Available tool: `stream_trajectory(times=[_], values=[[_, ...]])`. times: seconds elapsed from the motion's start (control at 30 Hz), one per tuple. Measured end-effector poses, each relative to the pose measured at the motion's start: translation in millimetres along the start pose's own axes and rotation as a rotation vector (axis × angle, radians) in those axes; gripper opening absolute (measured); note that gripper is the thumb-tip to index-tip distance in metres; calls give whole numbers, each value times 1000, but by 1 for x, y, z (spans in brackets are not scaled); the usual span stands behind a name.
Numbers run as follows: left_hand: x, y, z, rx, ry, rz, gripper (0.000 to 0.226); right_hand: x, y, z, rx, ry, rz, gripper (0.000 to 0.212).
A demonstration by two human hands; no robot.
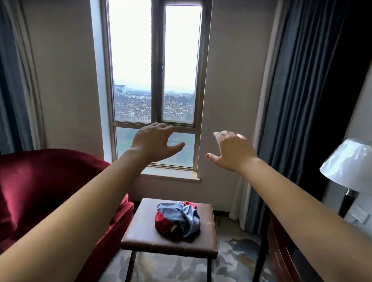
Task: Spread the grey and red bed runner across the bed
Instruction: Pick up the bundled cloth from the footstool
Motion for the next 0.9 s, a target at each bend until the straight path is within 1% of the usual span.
stream_trajectory(times=[0.27, 0.43, 0.7, 0.83, 0.9], values=[[-49, 85, 83, -57, -38, -6, 62, 21, 67, 107, 7, 8, 36, 67], [-60, 140, 138, -68, -30, -9, 61, 42, 123, 164, -17, -4, 25, 68], [-75, 201, 252, -59, -32, 54, 62, 99, 194, 268, 2, -19, 74, 65], [-78, 228, 298, 4, -33, 33, 60, 127, 227, 314, 30, -23, 94, 64], [-76, 248, 313, 1, -17, 56, 60, 136, 247, 330, 8, -20, 109, 65]])
Point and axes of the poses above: each hand's wrist, its own z-axis towards the middle knuckle, its own y-axis out of the palm, x = y × z, the point moved 7 cm from there along z, towards the middle knuckle, and after that the axes turned 5 degrees about -y, right-handed, at the moved point
